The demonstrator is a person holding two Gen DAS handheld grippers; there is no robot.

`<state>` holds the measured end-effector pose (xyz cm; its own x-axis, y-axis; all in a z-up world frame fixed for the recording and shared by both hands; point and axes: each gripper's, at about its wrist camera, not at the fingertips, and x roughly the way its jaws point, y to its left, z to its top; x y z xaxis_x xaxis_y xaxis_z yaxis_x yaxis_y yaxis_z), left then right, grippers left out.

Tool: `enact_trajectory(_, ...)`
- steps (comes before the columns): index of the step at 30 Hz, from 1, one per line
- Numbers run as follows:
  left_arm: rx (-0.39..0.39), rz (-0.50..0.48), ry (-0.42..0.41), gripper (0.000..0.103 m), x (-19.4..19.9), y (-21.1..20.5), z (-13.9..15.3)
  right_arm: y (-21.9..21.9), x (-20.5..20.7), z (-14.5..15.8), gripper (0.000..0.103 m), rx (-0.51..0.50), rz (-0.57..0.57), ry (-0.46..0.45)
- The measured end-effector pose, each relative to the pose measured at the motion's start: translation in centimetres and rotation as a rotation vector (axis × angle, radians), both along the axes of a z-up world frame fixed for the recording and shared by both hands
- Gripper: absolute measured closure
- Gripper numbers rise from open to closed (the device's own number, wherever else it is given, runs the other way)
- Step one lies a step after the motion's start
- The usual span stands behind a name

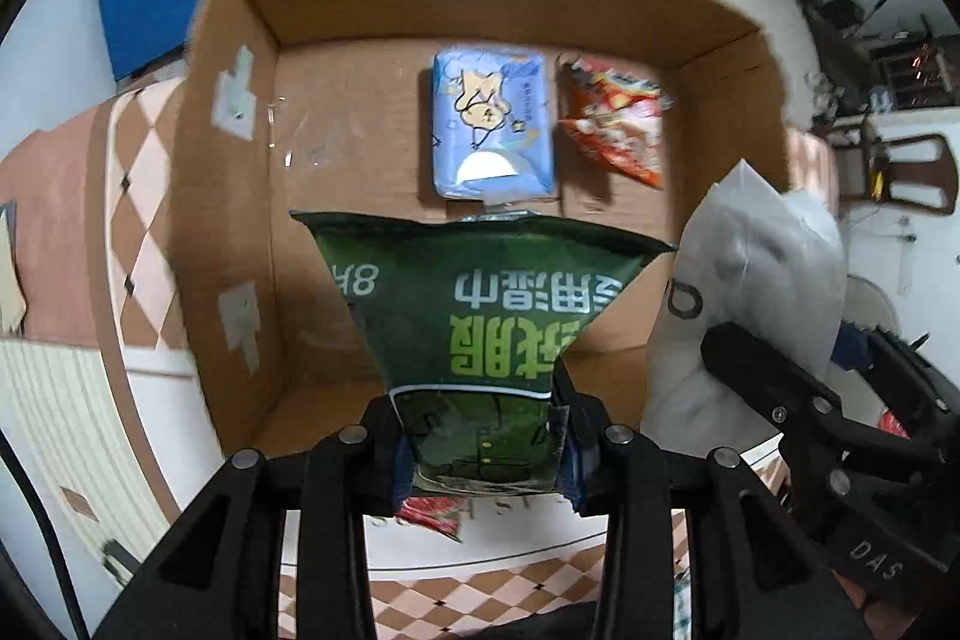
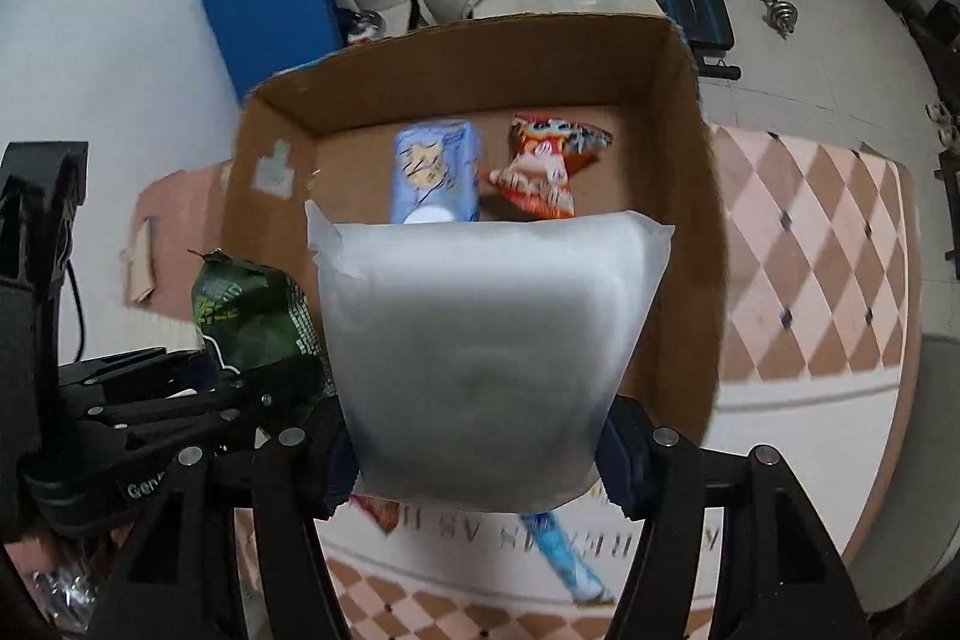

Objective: Organize soft objects
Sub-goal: 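Lower both bags into the box and open both tools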

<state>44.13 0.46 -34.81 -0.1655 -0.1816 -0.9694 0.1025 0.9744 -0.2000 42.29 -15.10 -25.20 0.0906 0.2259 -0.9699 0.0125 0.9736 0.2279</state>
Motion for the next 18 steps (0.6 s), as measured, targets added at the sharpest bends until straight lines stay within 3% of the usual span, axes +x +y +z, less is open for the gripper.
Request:
enact_trajectory(5, 0.030, -0.024, 0.079, 0.069, 1.3, -0.3, -4.0, 1.1, 3.0, -4.3, 0.036, -0.053, 0.044, 0.080)
enact_trajectory(10, 0.045, -0.051, 0.115, 0.069, 1.2, -0.1, -6.5, 1.7, 3.4, -7.6, 0.036, -0.091, 0.079, 0.135)
enact_trajectory(16, 0.056, -0.052, 0.131, 0.067, 1.2, 0.6, -7.7, 1.9, 3.9, -10.0, 0.035, -0.084, 0.107, 0.189)
enact_trajectory(18, 0.025, -0.031, 0.148, 0.066, 1.1, 1.2, -7.7, 1.9, 4.1, -10.5, 0.030, -0.081, 0.118, 0.206)
